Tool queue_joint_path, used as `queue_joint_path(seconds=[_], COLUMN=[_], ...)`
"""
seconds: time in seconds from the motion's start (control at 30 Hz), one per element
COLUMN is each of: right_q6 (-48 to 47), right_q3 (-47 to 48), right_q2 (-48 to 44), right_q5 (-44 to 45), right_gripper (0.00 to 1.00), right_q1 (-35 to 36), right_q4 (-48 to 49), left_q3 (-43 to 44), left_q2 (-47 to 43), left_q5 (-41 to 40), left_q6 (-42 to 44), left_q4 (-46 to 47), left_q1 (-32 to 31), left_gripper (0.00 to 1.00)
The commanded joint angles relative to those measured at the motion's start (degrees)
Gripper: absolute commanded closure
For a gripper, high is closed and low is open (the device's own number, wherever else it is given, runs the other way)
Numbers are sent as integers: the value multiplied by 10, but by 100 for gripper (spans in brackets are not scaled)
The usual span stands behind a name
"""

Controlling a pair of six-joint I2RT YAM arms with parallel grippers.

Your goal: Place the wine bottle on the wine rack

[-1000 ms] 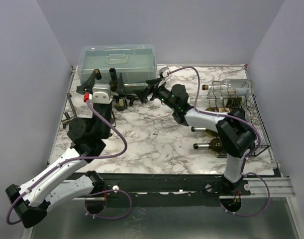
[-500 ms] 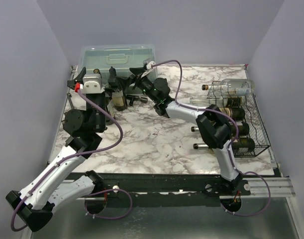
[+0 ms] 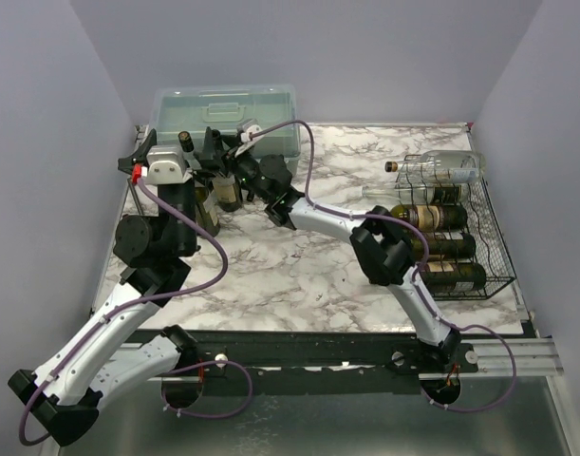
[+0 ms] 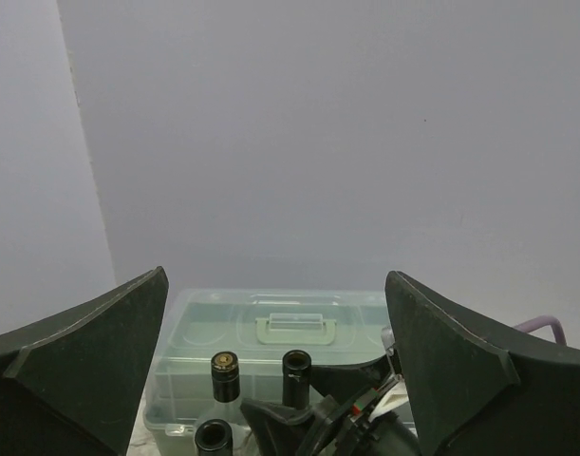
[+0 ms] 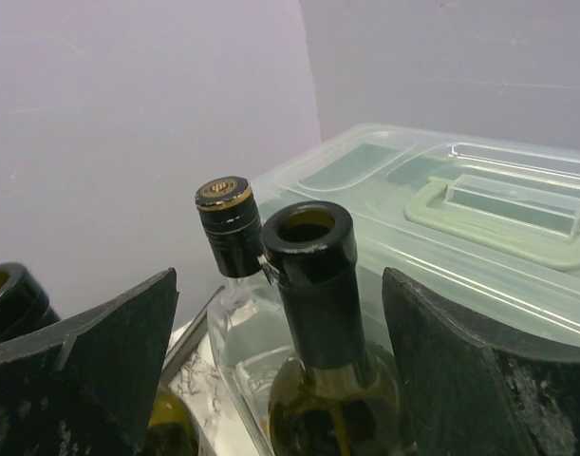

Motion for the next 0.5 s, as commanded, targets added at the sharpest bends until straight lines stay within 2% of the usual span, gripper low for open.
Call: queue_joint_path(seconds=[0.0,0.07,0.2,0.4,0.47], right_q6=[-30,-31,-33,-51,-55], right_q3=[72,86,102,79,66], right_q2=[43,53,65,51,43], right_q5=[66,72,82,75,66], right_gripper=[11,14,26,41,49], right_q1=[8,8,9,11,10], right_q4=[-71,-78,-96,-92,-89], left_q3=[-9,-10,-14,-16,-17], left_q2=[-9,-9,-11,-12,-12], left_q5=[2,3,1,5,5], left_q6=[-3,-4,-3,-3,-4], left_q4=[24,25,30,32,32], left_q1=[1,1,1,-2,-3], left_gripper=[1,1,1,1,1])
